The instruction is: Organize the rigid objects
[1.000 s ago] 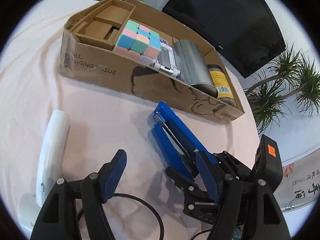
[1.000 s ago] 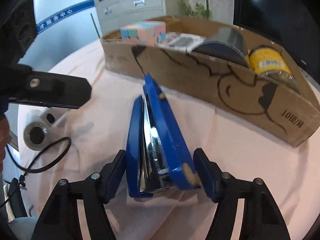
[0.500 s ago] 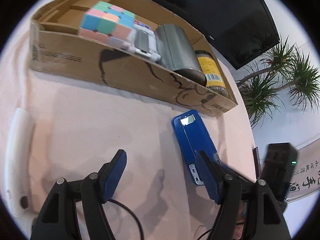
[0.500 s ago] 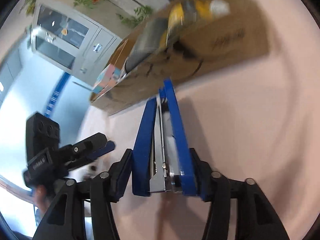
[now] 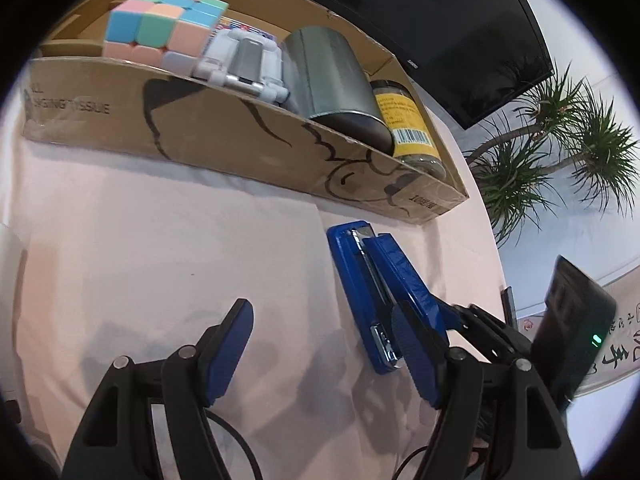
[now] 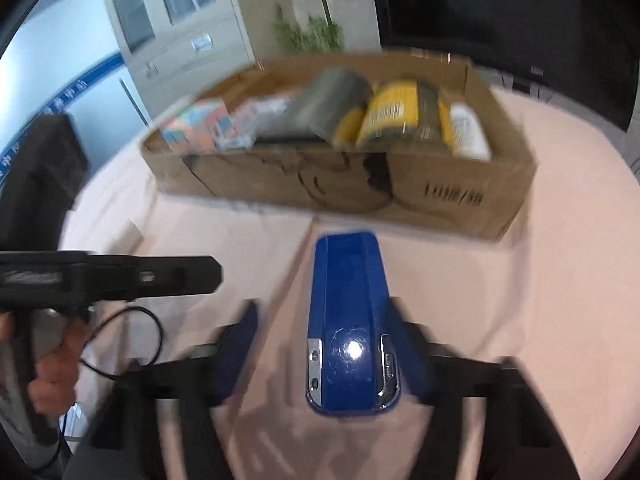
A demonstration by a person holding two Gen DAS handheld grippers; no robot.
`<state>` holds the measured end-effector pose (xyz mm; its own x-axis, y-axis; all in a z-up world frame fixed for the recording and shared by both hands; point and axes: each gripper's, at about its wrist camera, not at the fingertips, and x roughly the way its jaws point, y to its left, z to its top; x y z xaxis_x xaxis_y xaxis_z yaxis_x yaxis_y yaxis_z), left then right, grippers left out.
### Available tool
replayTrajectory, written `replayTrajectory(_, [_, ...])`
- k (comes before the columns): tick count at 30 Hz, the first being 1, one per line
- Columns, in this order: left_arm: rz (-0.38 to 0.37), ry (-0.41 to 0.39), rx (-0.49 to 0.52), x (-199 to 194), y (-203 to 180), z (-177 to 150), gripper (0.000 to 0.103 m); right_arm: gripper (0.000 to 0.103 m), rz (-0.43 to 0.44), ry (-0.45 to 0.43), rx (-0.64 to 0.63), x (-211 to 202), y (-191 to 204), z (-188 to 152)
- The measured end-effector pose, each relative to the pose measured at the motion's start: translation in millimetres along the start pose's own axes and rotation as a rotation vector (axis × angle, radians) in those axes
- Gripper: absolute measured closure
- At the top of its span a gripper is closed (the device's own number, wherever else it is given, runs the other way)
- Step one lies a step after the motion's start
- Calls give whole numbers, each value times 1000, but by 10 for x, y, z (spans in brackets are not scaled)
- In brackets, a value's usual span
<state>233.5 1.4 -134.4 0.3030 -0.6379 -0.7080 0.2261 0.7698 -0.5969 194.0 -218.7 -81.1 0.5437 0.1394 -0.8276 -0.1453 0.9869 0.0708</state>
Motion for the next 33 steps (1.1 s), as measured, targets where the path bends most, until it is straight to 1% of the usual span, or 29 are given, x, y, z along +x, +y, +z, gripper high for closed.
replayTrajectory(1, [-9, 6, 0, 18, -3, -4, 32, 79, -25, 2, -2, 10, -10, 8])
replayTrajectory(3, [-23, 13, -4, 38, 6, -14, 32, 79, 0, 11, 28, -25, -46, 10])
replayTrajectory(4, [-31, 15, -7, 49, 14, -20, 32, 79, 26, 16, 59, -53, -68, -8])
replayTrajectory(5, [-37, 19, -11, 58, 19, -20, 32, 79, 74, 24, 109, -88, -111, -33])
replayTrajectory(6, [-50, 24, -17, 76, 23, -26, 32, 79, 140, 37, 179, -114, -183, -62])
replayTrajectory(7, [-74, 38, -29, 105, 39, -42, 32, 79, 201, 50, 242, -119, -260, -106])
replayTrajectory(8, [-88, 55, -35, 133, 47, -65, 34, 81, 283, 67, 326, -132, -330, -152])
replayTrajectory(10, [-123, 96, -33, 198, 46, -118, 36, 81, 366, 86, 422, -132, -376, -233])
replayTrajectory(11, [-145, 97, -35, 203, 48, -140, 42, 81, 387, 88, 445, -141, -350, -273])
replayTrajectory(12, [-174, 87, -42, 186, 61, -150, 52, 81, 401, 93, 467, -147, -314, -298])
replayTrajectory(13, [-205, 85, -41, 169, 67, -151, 58, 81, 411, 95, 473, -151, -295, -298])
replayTrajectory(14, [-220, 75, -36, 136, 68, -147, 69, 81, 439, 108, 487, -131, -266, -292])
replayTrajectory(16, [-204, 60, -21, 67, 71, -140, 69, 81, 453, 100, 493, -107, -228, -254])
replayTrajectory(19, [-212, 48, -47, -45, 115, -126, 72, 81, 464, 92, 478, -151, -138, -252])
replayTrajectory(21, [-208, 13, -59, -198, 114, -59, 73, 81, 477, 73, 456, -208, -61, -211])
replayTrajectory(24, [-184, -68, -36, -482, 29, 136, 73, 81, 489, 28, 414, -240, 135, 44])
replayTrajectory(25, [-178, -110, -28, -632, -6, 261, 73, 81, 499, 2, 393, -295, 201, 181])
replayTrajectory(27, [-165, -162, -8, -818, -57, 486, 73, 81, 518, -55, 348, -394, 334, 505])
replayTrajectory(28, [-153, -193, 9, -937, -86, 680, 73, 81, 524, -75, 333, -428, 374, 644])
replayTrajectory(30, [-130, -226, 35, -1078, -118, 978, 73, 81, 531, -115, 297, -470, 465, 982])
replayTrajectory(31, [-117, -239, 49, -1143, -139, 1160, 73, 81, 535, -137, 285, -483, 493, 1189])
replayTrajectory(33, [-88, -253, 62, -1236, -144, 1543, 73, 81, 548, -152, 280, -462, 499, 1548])
